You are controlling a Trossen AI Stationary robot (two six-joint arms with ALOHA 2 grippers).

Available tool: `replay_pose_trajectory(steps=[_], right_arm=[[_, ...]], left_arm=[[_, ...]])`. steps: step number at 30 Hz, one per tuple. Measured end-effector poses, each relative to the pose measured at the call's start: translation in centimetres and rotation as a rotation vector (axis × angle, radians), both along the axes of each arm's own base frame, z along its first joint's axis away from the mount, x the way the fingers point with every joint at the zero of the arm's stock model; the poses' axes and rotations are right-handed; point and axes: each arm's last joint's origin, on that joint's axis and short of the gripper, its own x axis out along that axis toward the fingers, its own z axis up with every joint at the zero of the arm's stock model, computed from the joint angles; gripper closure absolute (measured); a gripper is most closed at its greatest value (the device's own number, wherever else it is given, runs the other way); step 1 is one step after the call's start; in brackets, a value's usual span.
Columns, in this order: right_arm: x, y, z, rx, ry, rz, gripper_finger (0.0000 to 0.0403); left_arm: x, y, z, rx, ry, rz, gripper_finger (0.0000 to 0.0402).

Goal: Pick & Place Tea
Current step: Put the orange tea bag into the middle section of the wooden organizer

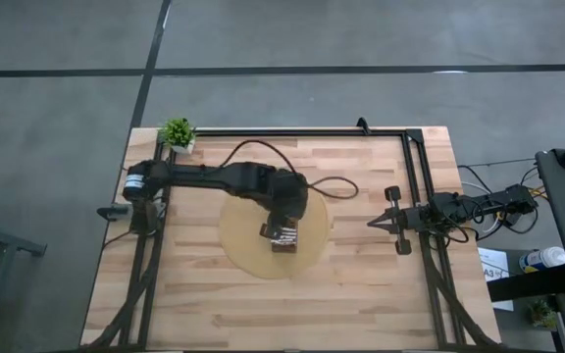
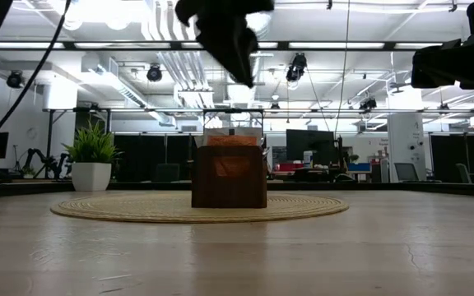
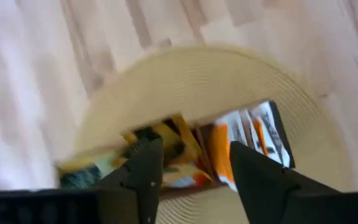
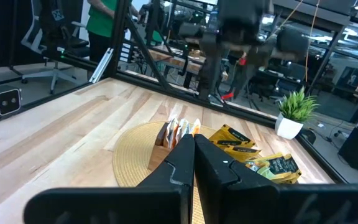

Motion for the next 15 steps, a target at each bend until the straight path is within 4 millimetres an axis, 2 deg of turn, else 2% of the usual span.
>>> replay_pose_trajectory(steps=[4, 8, 11, 15], right_arm=[[0.0, 0.0, 0.0, 0.0, 0.0, 0.0, 0.0394], [0.0, 0.0, 0.0, 0.0, 0.0, 0.0, 0.0394], [0.0, 0.0, 0.0, 0.0, 0.0, 0.0, 0.0394], [0.0, 0.0, 0.0, 0.0, 0.0, 0.0, 0.0394]], left_arm=[[-0.6, 0.6, -2.4, -0.047, 0.097, 0.065, 0.0275], [-1.0, 0.6, -4.8, -0.039, 0.161, 0.069, 0.0375], [-1.0, 0.6, -5.8, -0.041, 0.161, 0.077, 0.0396], [-0.9, 0.8, -6.4, -0.042, 0.139, 0.082, 0.0401]])
